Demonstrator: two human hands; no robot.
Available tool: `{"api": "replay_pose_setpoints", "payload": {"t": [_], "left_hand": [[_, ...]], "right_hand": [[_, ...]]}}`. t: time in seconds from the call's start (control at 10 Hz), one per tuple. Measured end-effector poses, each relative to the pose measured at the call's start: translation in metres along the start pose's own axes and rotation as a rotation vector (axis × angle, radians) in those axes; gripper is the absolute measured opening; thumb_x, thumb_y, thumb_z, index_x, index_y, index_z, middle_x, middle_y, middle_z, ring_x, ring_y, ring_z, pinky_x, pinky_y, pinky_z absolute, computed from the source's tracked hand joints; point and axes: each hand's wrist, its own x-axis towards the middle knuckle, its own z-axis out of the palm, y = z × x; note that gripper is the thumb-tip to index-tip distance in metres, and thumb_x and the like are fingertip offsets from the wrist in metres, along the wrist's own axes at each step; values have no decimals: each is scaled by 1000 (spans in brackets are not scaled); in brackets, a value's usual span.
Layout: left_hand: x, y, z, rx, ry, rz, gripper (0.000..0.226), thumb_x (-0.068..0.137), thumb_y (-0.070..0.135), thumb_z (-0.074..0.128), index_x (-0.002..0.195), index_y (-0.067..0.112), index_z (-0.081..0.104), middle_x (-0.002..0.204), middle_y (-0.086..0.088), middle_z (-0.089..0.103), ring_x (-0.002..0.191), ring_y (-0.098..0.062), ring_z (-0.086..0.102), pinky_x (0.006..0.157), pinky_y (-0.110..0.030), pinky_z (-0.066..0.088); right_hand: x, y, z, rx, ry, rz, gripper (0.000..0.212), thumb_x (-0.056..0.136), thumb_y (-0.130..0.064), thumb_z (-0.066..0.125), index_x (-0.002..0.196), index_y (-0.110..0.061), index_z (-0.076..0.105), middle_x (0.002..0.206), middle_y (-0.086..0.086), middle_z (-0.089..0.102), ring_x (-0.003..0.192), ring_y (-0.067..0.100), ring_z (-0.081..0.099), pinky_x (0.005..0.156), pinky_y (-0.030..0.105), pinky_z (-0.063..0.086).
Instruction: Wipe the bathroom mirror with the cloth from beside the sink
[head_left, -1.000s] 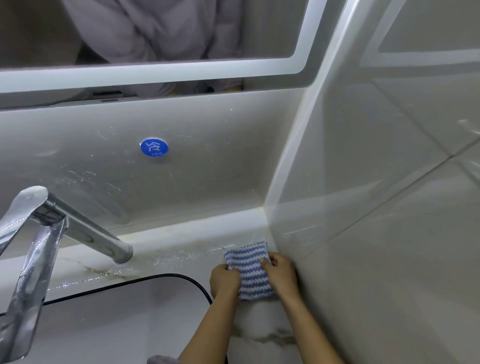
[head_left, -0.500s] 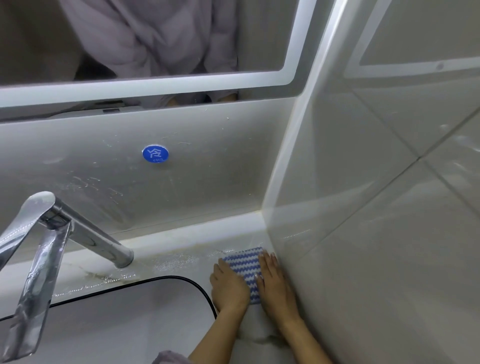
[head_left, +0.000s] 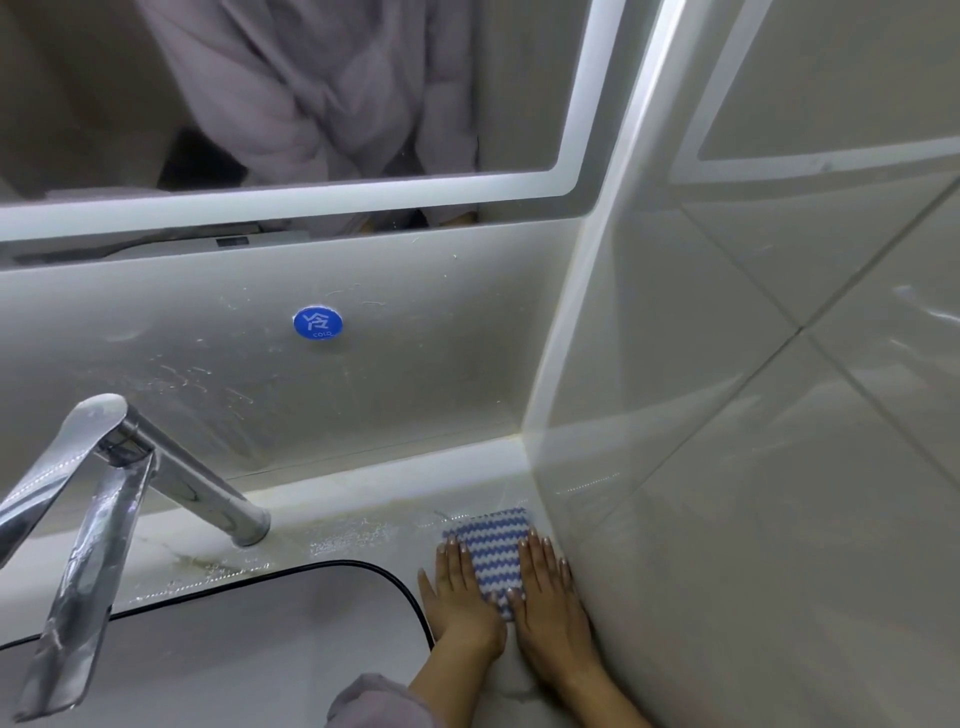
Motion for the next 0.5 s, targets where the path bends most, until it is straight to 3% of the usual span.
{"api": "replay_pose_setpoints", "payload": {"t": [0.1, 0.3, 0.5], "left_hand": [[-1, -1, -3, 92, 9, -6, 75, 100, 43, 22, 144, 2, -23, 155, -13, -27, 143, -30, -25, 115, -52, -12], [-19, -3, -19, 217, 73, 55, 74, 100, 47, 19, 147, -1, -12, 158, -15, -13, 146, -32, -13, 117, -49, -11], [-54, -5, -30, 12, 361, 229, 67, 101, 36, 27, 149, -1, -2, 159, -17, 2, 147, -33, 1, 120, -44, -4]], "right_hand": [[1, -5, -7, -1, -19, 12, 66, 102, -35, 23, 150, -10, -16, 159, 3, -19, 146, 12, -17, 102, 17, -27], [8, -15, -33, -37, -123, 69, 60, 103, -31, 21, 152, -8, -6, 161, 5, -6, 148, 17, -4, 118, 29, -3], [-5, -21, -53, 379, 37, 196, 53, 104, -28, 29, 152, -12, 14, 159, 6, 19, 143, 18, 24, 114, 25, 19]]}}
